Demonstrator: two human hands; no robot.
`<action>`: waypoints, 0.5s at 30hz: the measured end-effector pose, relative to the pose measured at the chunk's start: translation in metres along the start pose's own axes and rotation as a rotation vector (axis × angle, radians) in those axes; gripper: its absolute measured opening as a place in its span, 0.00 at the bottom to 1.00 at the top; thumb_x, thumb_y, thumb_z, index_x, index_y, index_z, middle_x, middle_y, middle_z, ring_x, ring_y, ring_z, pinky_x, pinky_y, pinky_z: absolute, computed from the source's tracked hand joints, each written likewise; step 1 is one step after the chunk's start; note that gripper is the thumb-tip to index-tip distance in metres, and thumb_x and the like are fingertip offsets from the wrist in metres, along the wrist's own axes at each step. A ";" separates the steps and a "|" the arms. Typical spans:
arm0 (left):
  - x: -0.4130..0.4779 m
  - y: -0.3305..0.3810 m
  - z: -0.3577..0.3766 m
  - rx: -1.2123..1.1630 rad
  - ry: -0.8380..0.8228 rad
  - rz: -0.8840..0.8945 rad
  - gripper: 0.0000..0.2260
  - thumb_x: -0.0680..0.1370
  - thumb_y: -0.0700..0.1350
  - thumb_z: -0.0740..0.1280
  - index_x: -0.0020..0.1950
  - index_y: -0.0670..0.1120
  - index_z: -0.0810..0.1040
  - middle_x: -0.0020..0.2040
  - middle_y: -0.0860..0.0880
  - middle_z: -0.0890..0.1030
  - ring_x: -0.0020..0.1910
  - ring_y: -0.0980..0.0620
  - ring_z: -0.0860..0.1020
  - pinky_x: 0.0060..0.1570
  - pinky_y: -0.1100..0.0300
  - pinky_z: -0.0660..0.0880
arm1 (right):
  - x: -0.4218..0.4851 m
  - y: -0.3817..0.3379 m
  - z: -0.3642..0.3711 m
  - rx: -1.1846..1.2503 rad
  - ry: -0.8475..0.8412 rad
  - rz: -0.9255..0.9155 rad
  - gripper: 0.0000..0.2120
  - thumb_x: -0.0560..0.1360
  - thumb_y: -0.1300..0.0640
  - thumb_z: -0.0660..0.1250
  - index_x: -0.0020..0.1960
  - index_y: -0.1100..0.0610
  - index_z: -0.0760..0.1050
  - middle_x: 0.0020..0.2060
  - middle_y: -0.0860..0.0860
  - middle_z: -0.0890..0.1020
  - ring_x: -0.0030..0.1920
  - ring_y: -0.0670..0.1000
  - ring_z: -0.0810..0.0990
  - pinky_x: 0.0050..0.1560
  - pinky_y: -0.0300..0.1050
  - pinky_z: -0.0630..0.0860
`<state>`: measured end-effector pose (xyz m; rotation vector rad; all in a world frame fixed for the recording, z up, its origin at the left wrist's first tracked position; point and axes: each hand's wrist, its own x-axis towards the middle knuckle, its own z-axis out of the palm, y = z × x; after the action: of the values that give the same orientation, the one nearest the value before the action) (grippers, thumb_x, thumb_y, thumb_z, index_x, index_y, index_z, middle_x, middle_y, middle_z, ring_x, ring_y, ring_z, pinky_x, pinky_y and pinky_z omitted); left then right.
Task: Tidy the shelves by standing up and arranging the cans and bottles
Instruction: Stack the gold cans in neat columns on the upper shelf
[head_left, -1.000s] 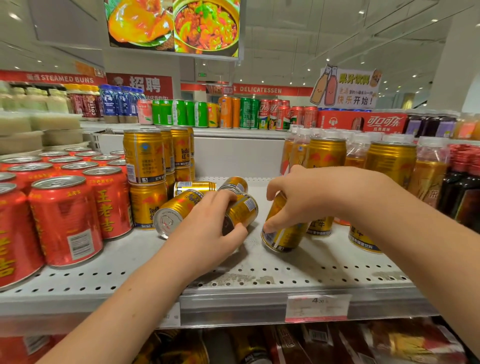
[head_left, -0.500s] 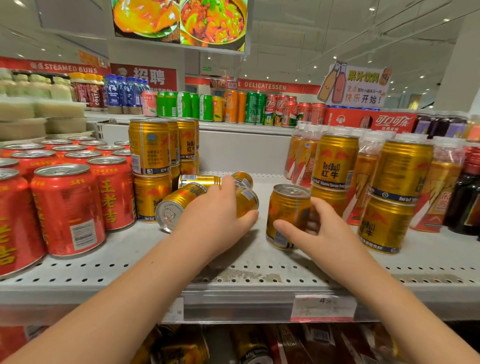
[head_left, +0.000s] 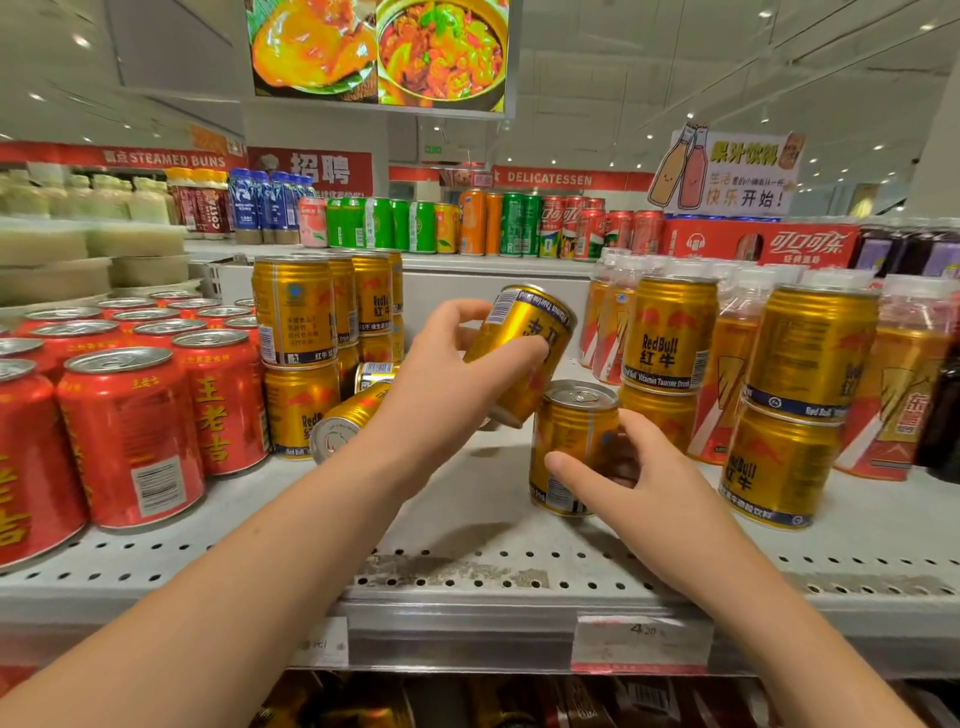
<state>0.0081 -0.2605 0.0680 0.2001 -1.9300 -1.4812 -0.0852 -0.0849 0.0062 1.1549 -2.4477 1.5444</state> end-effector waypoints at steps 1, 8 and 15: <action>0.000 0.002 0.001 -0.013 -0.003 -0.006 0.27 0.71 0.58 0.76 0.67 0.58 0.71 0.59 0.51 0.80 0.45 0.58 0.85 0.35 0.62 0.82 | 0.001 0.000 0.001 0.005 0.000 -0.002 0.25 0.68 0.29 0.70 0.62 0.33 0.70 0.53 0.31 0.80 0.52 0.30 0.77 0.48 0.35 0.76; 0.008 0.004 0.007 -0.153 0.021 -0.007 0.28 0.70 0.56 0.78 0.68 0.56 0.73 0.56 0.51 0.85 0.51 0.53 0.85 0.52 0.52 0.79 | 0.002 0.003 0.001 0.053 -0.004 -0.033 0.22 0.67 0.30 0.70 0.58 0.32 0.71 0.52 0.29 0.79 0.52 0.31 0.78 0.49 0.37 0.77; 0.009 0.012 0.010 -0.041 0.065 -0.024 0.25 0.70 0.60 0.77 0.62 0.53 0.75 0.54 0.50 0.85 0.50 0.52 0.86 0.54 0.48 0.82 | 0.004 0.003 0.000 0.078 -0.027 -0.037 0.20 0.68 0.31 0.71 0.57 0.31 0.70 0.52 0.26 0.78 0.52 0.29 0.77 0.48 0.35 0.75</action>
<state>-0.0014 -0.2536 0.0814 0.2512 -1.8495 -1.5106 -0.0897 -0.0863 0.0048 1.2329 -2.3885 1.6380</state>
